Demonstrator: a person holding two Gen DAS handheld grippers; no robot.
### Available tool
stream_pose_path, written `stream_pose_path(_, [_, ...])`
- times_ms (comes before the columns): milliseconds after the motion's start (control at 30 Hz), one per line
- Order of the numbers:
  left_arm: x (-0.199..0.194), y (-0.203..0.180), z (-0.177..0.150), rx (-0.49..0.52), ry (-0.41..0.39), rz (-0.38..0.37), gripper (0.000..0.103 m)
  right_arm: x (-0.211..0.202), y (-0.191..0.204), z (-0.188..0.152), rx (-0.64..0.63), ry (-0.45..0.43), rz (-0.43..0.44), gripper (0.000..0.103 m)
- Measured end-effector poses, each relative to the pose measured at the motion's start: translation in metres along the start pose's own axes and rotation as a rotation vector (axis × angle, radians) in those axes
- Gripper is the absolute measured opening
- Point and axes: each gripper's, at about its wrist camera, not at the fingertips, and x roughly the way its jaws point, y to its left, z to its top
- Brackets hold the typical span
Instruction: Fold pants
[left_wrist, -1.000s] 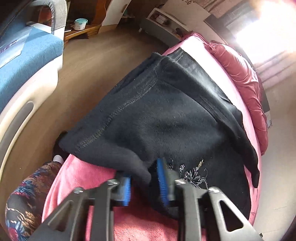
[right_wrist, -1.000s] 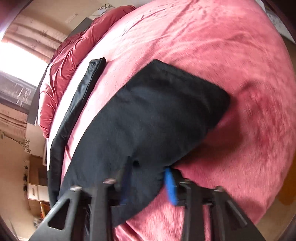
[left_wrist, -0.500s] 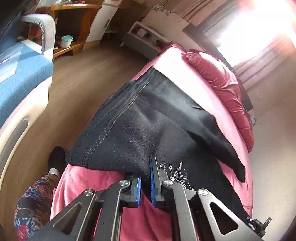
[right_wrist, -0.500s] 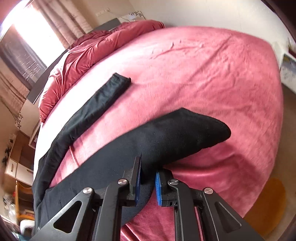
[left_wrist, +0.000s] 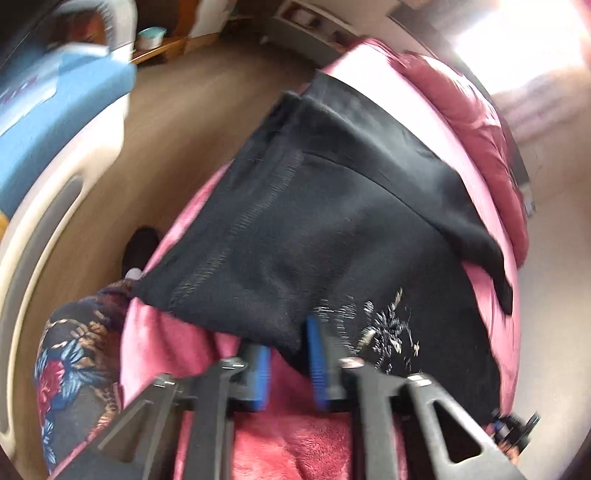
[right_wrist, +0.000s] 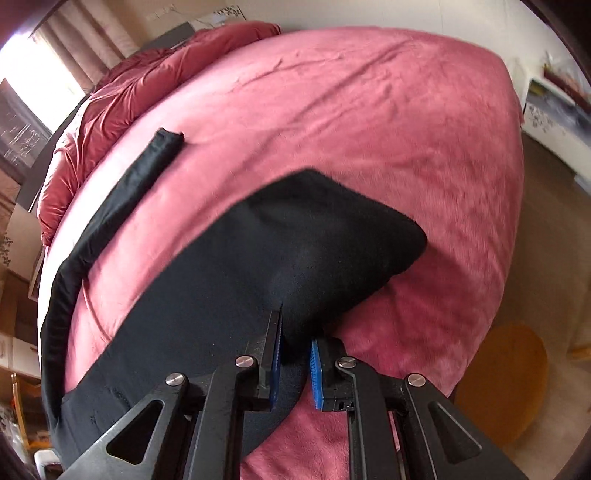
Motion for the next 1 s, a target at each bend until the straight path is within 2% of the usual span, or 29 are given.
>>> stream_pose_path(67, [-0.011,0.013,0.007,-0.063,-0.014,-0.04,0.034,-0.004,0.0,-0.001,-0.009,-0.003,-0.021,0.031])
stream_pose_path(100, [-0.017,0.02,0.01,-0.093,-0.026,-0.056,0.036,-0.008,0.001,-0.001,-0.014,-0.013,-0.037,0.042])
stream_pose_path(133, [-0.022,0.029,0.013,-0.131,-0.037,-0.069,0.042,-0.014,0.003,-0.001,-0.029,-0.033,-0.048,0.046])
stream_pose_path(167, [-0.024,0.038,0.015,-0.17,-0.043,-0.083,0.047,-0.02,0.006,-0.001,-0.048,-0.052,-0.059,0.046])
stream_pose_path(300, [-0.021,0.072,0.018,-0.352,-0.024,-0.162,0.049,-0.047,0.029,-0.003,-0.119,-0.14,-0.084,0.051])
stream_pose_path(400, [-0.012,0.068,0.025,-0.373,-0.034,-0.168,0.049,-0.063,0.059,-0.011,-0.203,-0.18,-0.049,0.058])
stream_pose_path(500, [-0.017,0.069,0.018,-0.353,-0.051,-0.168,0.044,-0.064,0.1,-0.027,-0.306,-0.15,0.035,0.061])
stream_pose_path(567, [-0.02,0.062,0.02,-0.303,-0.081,-0.169,0.02,-0.058,0.129,-0.043,-0.375,-0.108,0.092,0.062])
stream_pose_path(667, [-0.027,0.053,0.021,-0.197,-0.133,-0.117,0.009,-0.04,0.165,-0.071,-0.448,-0.014,0.183,0.064])
stream_pose_path(700, [-0.032,0.051,0.021,-0.165,-0.148,-0.083,0.009,-0.033,0.177,-0.081,-0.473,0.016,0.196,0.064])
stream_pose_path(767, [-0.031,0.047,0.021,-0.088,-0.144,0.005,0.008,-0.02,0.192,-0.096,-0.505,0.062,0.214,0.064])
stream_pose_path(833, [-0.02,0.041,0.02,-0.009,-0.104,0.092,0.009,-0.007,0.205,-0.113,-0.53,0.117,0.238,0.064])
stream_pose_path(900, [-0.005,0.038,0.021,0.037,-0.03,0.179,0.017,0.002,0.217,-0.128,-0.562,0.154,0.243,0.064])
stream_pose_path(933, [-0.002,0.039,0.021,0.03,-0.017,0.212,0.03,0.005,0.22,-0.132,-0.572,0.165,0.247,0.064])
stream_pose_path(1000, [-0.007,0.041,0.028,0.011,-0.024,0.23,0.034,0.008,0.225,-0.142,-0.595,0.186,0.273,0.064])
